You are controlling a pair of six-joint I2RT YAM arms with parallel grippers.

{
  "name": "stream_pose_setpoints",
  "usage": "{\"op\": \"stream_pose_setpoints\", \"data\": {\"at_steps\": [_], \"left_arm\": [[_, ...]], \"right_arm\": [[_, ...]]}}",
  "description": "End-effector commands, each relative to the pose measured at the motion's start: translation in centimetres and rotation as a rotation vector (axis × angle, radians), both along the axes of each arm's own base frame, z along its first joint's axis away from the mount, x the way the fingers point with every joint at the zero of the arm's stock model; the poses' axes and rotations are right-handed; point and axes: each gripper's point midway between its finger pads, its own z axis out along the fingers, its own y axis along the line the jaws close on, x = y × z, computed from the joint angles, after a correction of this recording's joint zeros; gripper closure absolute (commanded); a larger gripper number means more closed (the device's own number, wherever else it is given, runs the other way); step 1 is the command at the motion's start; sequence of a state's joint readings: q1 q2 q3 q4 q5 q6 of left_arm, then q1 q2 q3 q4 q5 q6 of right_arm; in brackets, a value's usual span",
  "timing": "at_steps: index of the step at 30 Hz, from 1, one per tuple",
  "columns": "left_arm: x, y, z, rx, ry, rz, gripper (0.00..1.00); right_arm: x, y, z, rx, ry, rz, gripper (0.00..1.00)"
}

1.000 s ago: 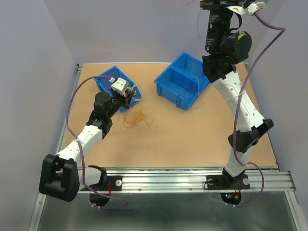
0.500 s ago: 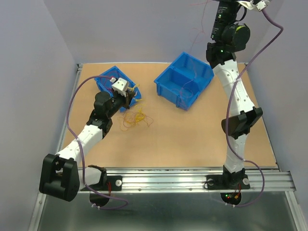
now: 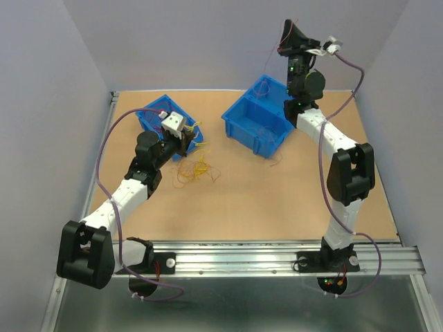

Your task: Untangle the cables

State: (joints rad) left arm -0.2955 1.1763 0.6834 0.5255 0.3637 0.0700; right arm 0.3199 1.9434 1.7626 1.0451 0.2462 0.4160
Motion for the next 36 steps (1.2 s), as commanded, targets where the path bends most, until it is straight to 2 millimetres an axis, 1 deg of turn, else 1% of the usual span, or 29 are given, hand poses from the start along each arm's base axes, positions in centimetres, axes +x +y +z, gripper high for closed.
{"op": "stream_pose_setpoints", "data": {"at_steps": [1, 2, 3, 4, 6, 7, 9, 10, 12, 13, 16, 17, 18, 19, 22, 23, 24, 25, 26, 27, 28, 30, 31, 33, 35, 36], "left_arm": [[0.1, -0.5, 4.1, -0.031, -0.105, -0.017, 1.0], [0.0, -0.5, 4.1, -0.029, -0.106, -0.019, 1.0], [-0.1, -0.4, 4.2, -0.032, -0.108, -0.017, 1.0], [-0.1, -0.4, 4.2, -0.031, -0.11, -0.019, 1.0], [-0.2, -0.5, 4.3, -0.031, -0.112, -0.02, 1.0], [-0.2, -0.4, 4.2, -0.031, -0.11, -0.02, 1.0], [-0.3, -0.5, 4.3, -0.033, -0.111, -0.025, 1.0], [-0.3, -0.5, 4.3, -0.033, -0.112, -0.025, 1.0], [-0.3, -0.6, 4.3, -0.033, -0.111, -0.027, 1.0], [-0.3, -0.6, 4.3, -0.033, -0.112, -0.028, 1.0], [-0.4, -0.5, 4.4, -0.034, -0.115, -0.025, 1.0], [-0.4, -0.5, 4.4, -0.034, -0.114, -0.027, 1.0], [-0.3, -0.5, 4.3, -0.034, -0.114, -0.027, 1.0], [-0.4, -0.6, 4.4, -0.035, -0.114, -0.03, 1.0], [-0.3, -0.7, 4.2, -0.033, -0.109, -0.033, 1.0], [-0.2, -0.7, 4.2, -0.032, -0.108, -0.034, 1.0], [-0.3, -0.7, 4.2, -0.033, -0.109, -0.036, 1.0], [-0.4, -0.7, 4.5, -0.033, -0.116, -0.034, 1.0], [-0.4, -0.6, 4.4, -0.031, -0.115, -0.033, 1.0], [-0.5, -0.6, 4.5, -0.033, -0.12, -0.031, 1.0], [-0.6, -0.5, 4.7, -0.034, -0.126, -0.03, 1.0], [-0.7, -0.5, 4.8, -0.035, -0.128, -0.031, 1.0], [-0.7, -0.6, 4.9, -0.037, -0.129, -0.034, 1.0], [-0.7, -0.6, 4.8, -0.035, -0.127, -0.036, 1.0], [-0.7, -0.7, 4.7, -0.034, -0.124, -0.04, 1.0], [-0.7, -0.7, 4.7, -0.036, -0.125, -0.043, 1.0]], "right_arm": [[-4.6, -1.1, 0.8, 0.077, -0.174, 0.073, 0.99], [-4.7, -1.1, -0.1, 0.083, -0.167, 0.082, 0.99], [-4.0, -0.9, -3.5, 0.084, -0.102, 0.097, 0.99], [-4.6, -1.2, -4.2, 0.106, -0.118, 0.101, 1.0], [-4.8, -1.5, -6.9, 0.122, -0.082, 0.103, 0.99], [-4.7, -1.6, -9.4, 0.118, -0.039, 0.097, 1.0], [-4.7, -1.4, -11.3, 0.069, 0.001, 0.086, 1.0], [-4.4, -1.0, -14.2, 0.019, 0.074, 0.08, 0.99], [-4.4, -1.2, -17.1, 0.007, 0.154, 0.071, 0.99], [-4.5, -1.3, -19.7, -0.019, 0.225, 0.065, 1.0], [-5.0, -1.0, -23.8, -0.082, 0.326, 0.072, 1.0], [-5.1, -0.9, -26.2, -0.11, 0.396, 0.074, 1.0], [-4.9, -0.8, -27.3, -0.127, 0.433, 0.075, 1.0], [-4.3, -0.3, -29.5, -0.166, 0.508, 0.084, 1.0], [-2.8, 0.6, -31.6, -0.249, 0.601, 0.09, 0.99], [-2.1, 1.0, -34.7, -0.304, 0.728, 0.095, 1.0], [-0.7, 1.5, -33.2, -0.322, 0.728, 0.095, 1.0], [-0.5, 1.5, -35.7, -0.38, 0.836, 0.092, 0.99], [-0.2, 1.7, -36.3, -0.4, 0.866, 0.095, 0.99], [0.0, 1.8, -36.4, -0.419, 0.877, 0.1, 0.98], [-0.3, 1.9, -37.4, -0.452, 0.91, 0.106, 0.96], [-0.7, 1.6, -38.1, -0.471, 0.936, 0.096, 0.92], [-1.0, 1.2, -39.0, -0.479, 0.978, 0.089, 0.91], [-1.4, 1.1, -39.9, -0.496, 1.026, 0.094, 0.83], [-1.9, 1.2, -41.2, -0.525, 1.09, 0.111, 0.8], [-2.1, 1.2, -40.9, -0.525, 1.092, 0.114, 0.77]]}}
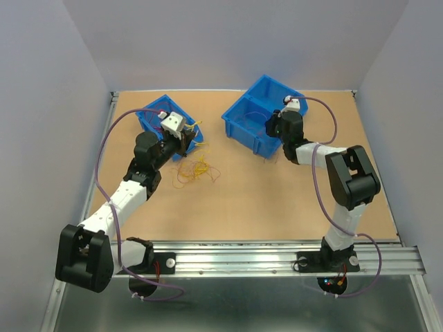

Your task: Untangle the cables

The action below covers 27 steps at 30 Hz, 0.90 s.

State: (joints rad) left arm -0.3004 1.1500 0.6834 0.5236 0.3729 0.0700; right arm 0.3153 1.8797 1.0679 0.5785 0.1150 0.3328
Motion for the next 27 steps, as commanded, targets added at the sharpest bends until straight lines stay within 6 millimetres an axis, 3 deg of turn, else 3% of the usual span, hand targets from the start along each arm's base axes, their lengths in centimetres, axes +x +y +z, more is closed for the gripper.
{"op": "stream_pose_setpoints", "data": {"at_steps": [1, 3, 4, 5, 7, 8, 10, 12, 14, 19, 23, 27], "left_arm": [[-0.3, -0.5, 3.7, -0.028, -0.1, -0.029, 1.0], [-0.3, -0.5, 3.9, -0.029, -0.103, -0.028, 1.0], [-0.4, -0.5, 4.0, -0.03, -0.106, -0.028, 1.0], [-0.4, -0.4, 4.1, -0.03, -0.11, -0.026, 1.0], [-0.6, -0.4, 4.3, -0.03, -0.116, -0.025, 1.0], [-0.6, -0.3, 4.3, -0.029, -0.119, -0.02, 1.0], [-0.6, -0.3, 4.3, -0.028, -0.121, -0.022, 1.0], [-0.6, -0.3, 4.3, -0.028, -0.121, -0.022, 1.0], [-0.6, -0.4, 4.1, -0.028, -0.114, -0.026, 1.0], [-0.4, -0.4, 4.1, -0.026, -0.112, -0.023, 1.0], [-0.4, -0.2, 4.2, -0.025, -0.119, -0.013, 1.0], [-0.3, -0.2, 4.2, -0.023, -0.118, -0.008, 1.0]], "right_arm": [[-0.7, -0.1, 0.1, -0.05, 0.073, 0.027, 0.72], [-1.4, -0.3, 0.7, -0.037, 0.061, 0.021, 0.33], [-1.8, -0.5, 1.3, -0.03, 0.049, 0.019, 0.22], [-2.2, -0.6, 3.4, -0.012, -0.002, 0.021, 0.17], [-3.5, -1.1, 3.8, -0.01, -0.013, 0.013, 0.17], [-4.1, -1.4, 5.4, -0.007, -0.045, 0.011, 0.17], [-5.5, -2.0, 4.9, -0.03, -0.029, 0.011, 0.2], [-6.8, -2.4, 6.0, -0.043, -0.037, 0.016, 0.24], [-8.1, -2.9, 4.6, -0.088, 0.041, 0.028, 0.31], [-11.0, -3.3, 1.9, -0.161, 0.206, 0.079, 0.3], [-12.0, -3.9, 0.6, -0.195, 0.251, 0.082, 0.22], [-12.0, -3.9, -0.3, -0.214, 0.277, 0.086, 0.22]]}}
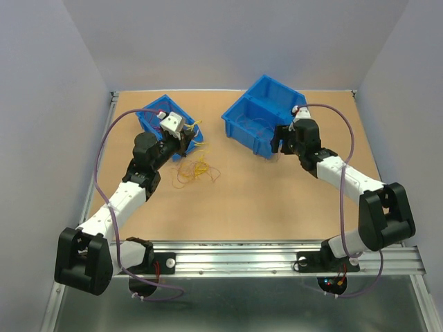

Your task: Untangle the cables

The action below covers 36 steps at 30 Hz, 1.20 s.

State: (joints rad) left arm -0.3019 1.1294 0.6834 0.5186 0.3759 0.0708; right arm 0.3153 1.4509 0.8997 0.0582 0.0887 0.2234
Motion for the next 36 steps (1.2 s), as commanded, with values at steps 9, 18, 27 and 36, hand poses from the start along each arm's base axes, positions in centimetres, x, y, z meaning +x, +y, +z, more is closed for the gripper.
{"op": "stream_pose_setpoints", "data": {"at_steps": [9, 18, 27, 36], "left_arm": [[0.4, -0.2, 3.1, -0.013, -0.093, 0.001, 1.0], [0.3, -0.3, 3.1, -0.01, -0.095, -0.003, 1.0], [0.2, -0.2, 3.3, -0.013, -0.098, -0.002, 1.0], [0.1, -0.3, 3.2, -0.012, -0.095, -0.011, 1.0]], "right_arm": [[-0.1, -0.6, -5.8, -0.11, 0.186, 0.014, 0.34], [0.8, -1.0, -7.6, -0.145, 0.222, -0.019, 0.75], [0.1, -1.0, -1.7, -0.075, 0.037, -0.011, 0.99], [1.4, 0.8, 6.4, 0.025, -0.211, 0.05, 0.99]]}}
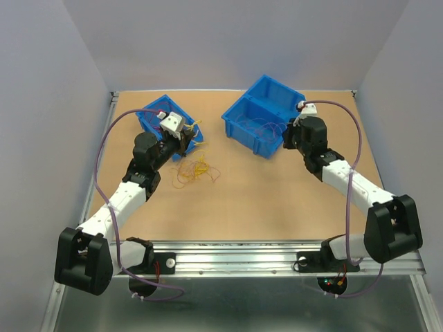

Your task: Untangle the cables

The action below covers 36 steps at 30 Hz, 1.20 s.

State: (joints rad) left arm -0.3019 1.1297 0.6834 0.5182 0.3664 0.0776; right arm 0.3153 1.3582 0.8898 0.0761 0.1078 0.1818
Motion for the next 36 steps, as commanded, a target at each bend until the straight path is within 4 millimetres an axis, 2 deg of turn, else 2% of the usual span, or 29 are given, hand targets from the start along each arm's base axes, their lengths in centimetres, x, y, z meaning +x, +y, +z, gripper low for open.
{"op": "stream_pose_setpoints", "data": {"at_steps": [1, 2, 3, 4, 6, 7, 8, 9, 11, 12, 13, 14, 15, 17, 19, 20, 22, 23, 25, 26, 27, 29, 31, 32, 33, 34, 36], "left_arm": [[0.0, -0.5, 3.2, -0.018, -0.092, -0.022, 1.0], [0.0, -0.5, 3.3, -0.017, -0.094, -0.024, 1.0], [0.0, -0.6, 3.3, -0.017, -0.094, -0.025, 1.0], [-0.1, -0.6, 3.3, -0.018, -0.096, -0.025, 1.0], [-0.1, -0.6, 3.5, -0.019, -0.098, -0.027, 1.0], [-0.2, -0.6, 3.5, -0.019, -0.1, -0.03, 1.0], [-0.3, -0.7, 3.5, -0.019, -0.1, -0.033, 1.0], [-0.3, -0.6, 3.6, -0.02, -0.103, -0.033, 1.0], [-0.5, -0.6, 3.9, -0.021, -0.111, -0.034, 1.0], [-0.7, -0.6, 3.9, -0.021, -0.113, -0.039, 1.0], [-0.7, -0.6, 4.0, -0.022, -0.118, -0.037, 1.0], [-0.9, -0.7, 4.3, -0.025, -0.124, -0.043, 1.0], [-1.0, -0.7, 4.2, -0.024, -0.125, -0.045, 1.0], [-1.3, -0.8, 4.5, -0.027, -0.134, -0.054, 1.0], [-1.3, -0.8, 4.4, -0.025, -0.134, -0.057, 1.0], [-1.4, -0.9, 4.5, -0.025, -0.135, -0.06, 1.0], [-1.5, -0.9, 4.6, -0.027, -0.14, -0.063, 1.0], [-1.5, -0.9, 4.7, -0.027, -0.141, -0.062, 1.0], [-1.5, -0.8, 4.7, -0.026, -0.143, -0.057, 1.0], [-1.6, -0.7, 4.9, -0.027, -0.149, -0.052, 1.0], [-1.6, -0.7, 4.9, -0.026, -0.151, -0.052, 1.0], [-1.6, -0.6, 5.1, -0.028, -0.157, -0.046, 1.0], [-1.6, -0.4, 5.1, -0.027, -0.159, -0.038, 1.0], [-1.6, -0.4, 5.1, -0.027, -0.161, -0.038, 1.0], [-1.5, -0.4, 5.1, -0.026, -0.16, -0.035, 1.0], [-1.5, -0.4, 5.2, -0.026, -0.161, -0.035, 1.0], [-1.5, -0.4, 5.0, -0.025, -0.159, -0.035, 1.0]], "right_arm": [[2.1, 1.7, 2.7, 0.037, -0.104, 0.068, 0.99], [2.9, 2.3, 1.5, 0.025, -0.08, 0.088, 0.99], [3.7, 2.5, 2.0, 0.025, -0.09, 0.089, 0.99], [4.4, 2.7, 1.4, 0.019, -0.08, 0.09, 1.0], [5.6, 3.0, -1.2, 0.002, -0.033, 0.087, 0.99], [6.3, 3.2, -1.1, 0.002, -0.039, 0.083, 0.96], [6.6, 3.3, -2.0, -0.004, -0.021, 0.088, 0.73], [6.7, 3.4, -1.9, -0.001, -0.023, 0.092, 0.6], [6.1, 3.6, -1.2, 0.024, -0.049, 0.102, 0.38], [5.3, 3.9, 0.9, 0.054, -0.103, 0.131, 0.35], [4.7, 4.1, 2.1, 0.076, -0.145, 0.146, 0.35], [3.5, 4.2, 2.0, 0.094, -0.174, 0.165, 0.31], [2.1, 4.6, 4.4, 0.123, -0.235, 0.215, 0.31], [0.4, 5.4, 5.2, 0.15, -0.271, 0.288, 0.3], [-2.2, 7.6, 4.5, 0.175, -0.252, 0.458, 0.28], [-4.1, 9.4, 3.9, 0.177, -0.229, 0.601, 0.25], [-5.7, 11.0, 2.9, 0.163, -0.204, 0.708, 0.25], [-6.8, 12.5, 1.6, 0.116, -0.182, 0.778, 0.23], [-7.4, 13.9, 0.3, 0.053, -0.155, 0.825, 0.22], [-7.8, 14.4, -1.4, 0.007, -0.112, 0.854, 0.22], [-8.6, 15.7, -2.1, -0.011, -0.095, 0.889, 0.22], [-8.7, 17.0, -2.1, -0.025, -0.094, 0.923, 0.21], [-9.0, 18.4, -3.2, -0.024, -0.066, 0.971, 0.21], [-8.6, 19.1, -3.8, -0.025, -0.05, 0.984, 0.21], [-8.3, 19.6, -3.5, -0.026, -0.055, 0.992, 0.21], [-8.4, 19.8, -4.5, -0.026, -0.03, 1.0, 0.21], [-8.1, 20.9, -4.5, -0.03, -0.034, 1.033, 0.21]]}}
